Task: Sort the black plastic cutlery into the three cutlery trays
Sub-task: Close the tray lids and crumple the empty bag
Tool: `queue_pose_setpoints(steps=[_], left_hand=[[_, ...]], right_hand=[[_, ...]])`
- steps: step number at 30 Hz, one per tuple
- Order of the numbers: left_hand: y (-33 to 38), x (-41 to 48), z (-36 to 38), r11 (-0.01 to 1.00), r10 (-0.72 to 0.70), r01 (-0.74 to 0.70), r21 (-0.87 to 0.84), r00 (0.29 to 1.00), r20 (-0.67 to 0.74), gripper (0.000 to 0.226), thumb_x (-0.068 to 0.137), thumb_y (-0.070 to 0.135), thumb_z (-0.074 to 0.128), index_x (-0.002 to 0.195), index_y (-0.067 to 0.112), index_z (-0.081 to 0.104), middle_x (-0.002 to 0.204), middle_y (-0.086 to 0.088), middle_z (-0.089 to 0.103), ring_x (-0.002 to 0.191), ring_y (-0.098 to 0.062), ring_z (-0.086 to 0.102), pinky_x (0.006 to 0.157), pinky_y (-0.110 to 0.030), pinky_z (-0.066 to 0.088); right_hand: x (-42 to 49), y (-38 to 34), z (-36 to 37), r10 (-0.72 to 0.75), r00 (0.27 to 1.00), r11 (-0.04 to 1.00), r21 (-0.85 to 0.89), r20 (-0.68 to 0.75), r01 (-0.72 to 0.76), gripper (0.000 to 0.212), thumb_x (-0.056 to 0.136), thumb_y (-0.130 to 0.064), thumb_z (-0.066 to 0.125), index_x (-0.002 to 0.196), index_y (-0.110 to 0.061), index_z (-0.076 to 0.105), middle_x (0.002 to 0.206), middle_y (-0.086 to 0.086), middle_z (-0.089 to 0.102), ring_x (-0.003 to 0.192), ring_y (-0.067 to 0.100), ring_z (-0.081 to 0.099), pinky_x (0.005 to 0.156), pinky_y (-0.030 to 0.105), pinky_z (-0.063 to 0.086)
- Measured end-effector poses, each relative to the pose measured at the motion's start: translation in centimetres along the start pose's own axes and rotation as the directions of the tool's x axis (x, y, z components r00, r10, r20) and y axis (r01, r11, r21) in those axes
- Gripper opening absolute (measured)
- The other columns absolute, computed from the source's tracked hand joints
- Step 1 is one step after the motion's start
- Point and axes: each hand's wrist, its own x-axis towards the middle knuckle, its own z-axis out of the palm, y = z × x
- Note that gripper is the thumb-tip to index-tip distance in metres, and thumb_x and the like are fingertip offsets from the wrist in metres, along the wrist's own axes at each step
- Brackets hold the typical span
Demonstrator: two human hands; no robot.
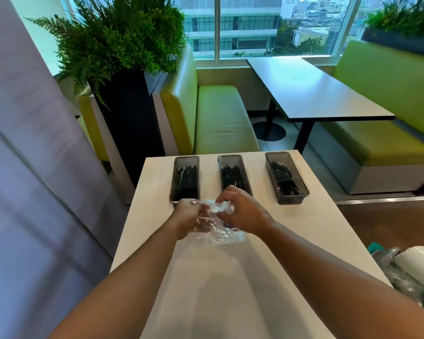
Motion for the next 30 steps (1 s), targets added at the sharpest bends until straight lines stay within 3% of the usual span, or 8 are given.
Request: queue_pose_setpoints(steps=[5,10,13,17,19,22,25,30], left_hand=[[0.1,-0.6,0.3,0.971,-0.004,0.008,-0.241,1.000,0.020,0.028,0.103,0.003,0.042,0.102,0.002,0.070,0.088,-0.017,0.075,0.067,-0.025,0.072,0.061,-0.036,0.060],[-0.5,-0.6,-0.3,0.898,-0.023,0.096,-0.430,0.985,0.170,0.047,0.102,0.034,0.039,0.117,-0.001,0.065,0.104,-0.023,0.067,0.085,-0.029,0.066,0.078,-0.040,0.052],[-0.9,-0.5,0.0,0.939,0.046,0.006,-0.345,0.989,0.142,0.038,0.099,0.027,0.061,0.122,-0.004,0.065,0.110,-0.023,0.070,0.085,-0.026,0.069,0.075,-0.035,0.057],[-1.1,-0.4,0.9,0.936,0.145,-0.118,-0.331,0.988,0.058,0.029,0.098,0.005,0.060,0.126,-0.002,0.061,0.120,-0.025,0.069,0.101,-0.033,0.072,0.076,-0.037,0.061],[-0.8,-0.8,1.5,0.923,0.161,-0.122,-0.366,0.984,0.079,0.027,0.100,0.004,0.056,0.126,-0.001,0.061,0.120,-0.022,0.071,0.107,-0.035,0.071,0.080,-0.040,0.060],[-0.5,-1.7,2.3,0.894,0.179,-0.092,-0.439,0.971,0.161,0.025,0.101,0.005,0.053,0.123,0.000,0.062,0.118,-0.021,0.072,0.109,-0.036,0.070,0.090,-0.046,0.059],[-0.6,-2.3,3.2,0.912,0.225,-0.127,-0.390,0.949,0.219,0.024,0.099,0.008,0.057,0.120,0.001,0.066,0.116,-0.022,0.071,0.105,-0.037,0.070,0.082,-0.044,0.061],[-0.7,-3.0,6.6,0.927,0.374,-0.367,-0.075,0.898,0.233,0.020,0.088,0.016,0.073,0.106,0.009,0.075,0.106,-0.017,0.074,0.104,-0.036,0.070,0.090,-0.049,0.059]], right_hand=[[-1.8,-0.1,2.2,-0.059,0.998,0.995,-0.077,0.004,0.059,0.051,0.089,-0.055,0.064,0.131,-0.026,0.065,0.126,-0.009,0.052,0.115,0.012,0.048,0.092,0.032,0.051],[-2.8,-0.9,3.2,-0.049,0.999,0.973,-0.226,0.016,0.052,0.061,0.092,-0.065,0.054,0.141,-0.030,0.057,0.131,-0.004,0.047,0.122,0.014,0.042,0.095,0.034,0.048],[-2.9,-0.8,3.1,0.048,0.997,0.999,-0.015,0.067,-0.048,0.050,0.101,-0.058,0.040,0.138,-0.031,0.060,0.121,-0.007,0.044,0.115,0.010,0.044,0.094,0.033,0.049],[-2.8,-0.5,2.9,0.236,0.972,0.925,0.301,0.023,-0.232,0.026,0.105,-0.041,0.046,0.127,-0.033,0.057,0.128,-0.006,0.043,0.118,0.016,0.055,0.095,0.037,0.054],[-2.9,-0.4,2.8,0.304,0.953,0.862,0.426,0.003,-0.276,0.031,0.101,-0.039,0.055,0.130,-0.038,0.046,0.135,-0.005,0.045,0.120,0.016,0.057,0.096,0.045,0.056],[-3.4,-0.6,2.1,0.346,0.938,0.747,0.602,0.010,-0.282,0.048,0.096,-0.030,0.067,0.134,-0.039,0.039,0.125,-0.011,0.057,0.109,0.009,0.063,0.093,0.043,0.058],[-4.5,-0.6,1.0,0.372,0.927,0.690,0.652,0.055,-0.315,0.047,0.093,-0.028,0.071,0.132,-0.035,0.046,0.118,-0.001,0.064,0.106,0.021,0.067,0.086,0.043,0.060],[-7.8,0.5,-1.6,0.439,0.891,0.617,0.684,0.112,-0.390,0.031,0.089,-0.017,0.063,0.120,-0.014,0.067,0.111,0.026,0.068,0.093,0.039,0.068,0.077,0.048,0.056]])
